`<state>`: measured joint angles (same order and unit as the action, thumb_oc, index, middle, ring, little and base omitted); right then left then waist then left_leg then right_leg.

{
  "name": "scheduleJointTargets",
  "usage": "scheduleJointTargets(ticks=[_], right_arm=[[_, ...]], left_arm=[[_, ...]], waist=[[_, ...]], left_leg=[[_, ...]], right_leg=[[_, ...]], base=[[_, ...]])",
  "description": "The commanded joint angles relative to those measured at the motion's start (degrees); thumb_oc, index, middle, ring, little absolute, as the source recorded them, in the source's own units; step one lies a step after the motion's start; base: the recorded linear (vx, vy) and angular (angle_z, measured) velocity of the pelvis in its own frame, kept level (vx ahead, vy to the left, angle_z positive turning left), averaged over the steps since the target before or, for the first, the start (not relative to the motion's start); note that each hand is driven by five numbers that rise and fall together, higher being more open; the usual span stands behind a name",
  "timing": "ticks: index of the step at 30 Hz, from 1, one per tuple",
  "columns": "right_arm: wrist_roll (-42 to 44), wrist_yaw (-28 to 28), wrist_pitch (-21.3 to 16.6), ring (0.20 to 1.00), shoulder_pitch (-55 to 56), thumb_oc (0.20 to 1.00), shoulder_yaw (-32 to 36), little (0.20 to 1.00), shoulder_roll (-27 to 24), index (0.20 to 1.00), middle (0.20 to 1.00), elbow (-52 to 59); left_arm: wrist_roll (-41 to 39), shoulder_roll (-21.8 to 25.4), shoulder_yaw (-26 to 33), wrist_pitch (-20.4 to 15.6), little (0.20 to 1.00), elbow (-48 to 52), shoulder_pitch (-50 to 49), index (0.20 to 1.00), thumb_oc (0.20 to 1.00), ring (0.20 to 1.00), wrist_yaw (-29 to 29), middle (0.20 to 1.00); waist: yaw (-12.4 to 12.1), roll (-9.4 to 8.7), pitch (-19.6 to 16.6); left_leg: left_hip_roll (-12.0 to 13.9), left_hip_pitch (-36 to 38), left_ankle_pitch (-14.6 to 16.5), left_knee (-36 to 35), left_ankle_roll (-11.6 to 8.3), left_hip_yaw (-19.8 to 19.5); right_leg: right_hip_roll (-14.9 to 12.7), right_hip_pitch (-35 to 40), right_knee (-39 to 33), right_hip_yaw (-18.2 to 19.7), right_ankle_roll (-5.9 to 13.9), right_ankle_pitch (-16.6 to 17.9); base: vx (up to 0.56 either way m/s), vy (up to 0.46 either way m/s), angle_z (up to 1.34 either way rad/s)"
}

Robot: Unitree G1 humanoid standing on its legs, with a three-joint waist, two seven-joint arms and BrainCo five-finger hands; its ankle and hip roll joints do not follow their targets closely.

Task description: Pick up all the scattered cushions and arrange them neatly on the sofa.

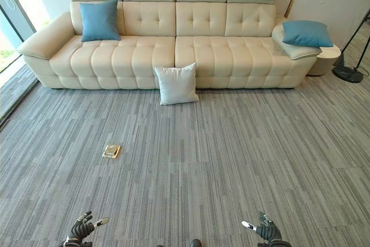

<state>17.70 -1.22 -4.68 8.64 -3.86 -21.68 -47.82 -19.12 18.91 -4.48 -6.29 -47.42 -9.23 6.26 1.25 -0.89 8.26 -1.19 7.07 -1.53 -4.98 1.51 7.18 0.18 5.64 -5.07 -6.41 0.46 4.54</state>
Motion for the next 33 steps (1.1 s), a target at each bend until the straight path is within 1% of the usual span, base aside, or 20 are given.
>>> scheduleJointTargets(ticks=[1,14,19,20,23,33], right_arm=[[1.99,-0.89,-1.61,1.0,-2.16,1.0,-0.48,1.0,-1.39,1.0,1.0,1.46],[3.01,-1.08,-1.94,1.0,-1.5,1.0,-1.33,1.0,-0.06,1.0,1.0,1.38],[2.8,-0.9,-1.86,1.0,-1.54,1.0,-1.87,1.0,-0.09,1.0,1.0,2.09],[2.71,-0.75,-1.8,1.0,-1.71,1.0,-2.13,1.0,-0.12,1.0,1.0,1.95],[2.48,-0.31,-1.87,1.0,-1.31,1.0,-2.2,1.0,-0.21,1.0,1.0,2.48],[1.83,0.63,-1.83,1.0,-0.85,1.0,-2.7,1.0,-0.14,1.0,1.0,2.5]], left_arm=[[-0.09,-0.06,-1.36,-1.26,1.0,-1.92,3.6,1.0,1.0,1.0,0.61,1.0],[-0.44,-1.16,-3.14,-0.97,1.0,-1.19,3.37,1.0,1.0,1.0,0.22,1.0],[1.26,-0.81,-4.19,-0.65,1.0,-0.19,3.22,1.0,1.0,1.0,-0.14,1.0],[2.57,-0.45,-5.17,-0.55,1.0,0.88,3.17,1.0,1.0,1.0,-0.63,1.0],[3.06,-0.06,-5.9,-0.56,1.0,2.98,2.61,1.0,1.0,1.0,-1.7,1.0],[0.53,-0.08,-5.22,-0.88,1.0,3.56,2.13,1.0,1.0,1.0,-2.84,1.0]], waist=[[0.71,0.07,-1.23],[0.64,-0.03,-1.29],[0.65,0.11,-1.11],[0.69,0.16,-1.01],[0.69,0.24,-1.0],[0.55,0.28,-0.74]], left_leg=[[0.92,1.5,3.22,-0.02,-2.73,0.13],[1.0,2.14,3.47,-0.02,-2.76,-0.57],[0.9,2.14,3.49,-0.02,-2.72,-0.68],[0.89,2.06,3.48,-0.02,-2.69,-0.65],[0.87,2.06,3.49,-0.02,-2.64,-0.7],[0.7,1.82,3.56,-0.02,-2.52,-1.0]], right_leg=[[-0.73,3.03,0.07,-1.13,4.18,-5.96],[-0.81,4.02,0.07,-2.05,4.14,-6.48],[-0.85,4.03,0.07,-2.04,4.17,-6.41],[-0.86,3.98,0.07,-2.05,4.19,-6.4],[-0.86,3.97,0.07,-2.08,4.22,-6.42],[-0.93,3.76,0.07,-2.15,4.32,-6.41]], base=[[0.0,0.0,0.0],[0.0,0.0,0.0],[0.0,0.001,0.01],[0.0,0.0,0.0],[0.0,0.0,0.0],[0.0,0.0,0.0]])
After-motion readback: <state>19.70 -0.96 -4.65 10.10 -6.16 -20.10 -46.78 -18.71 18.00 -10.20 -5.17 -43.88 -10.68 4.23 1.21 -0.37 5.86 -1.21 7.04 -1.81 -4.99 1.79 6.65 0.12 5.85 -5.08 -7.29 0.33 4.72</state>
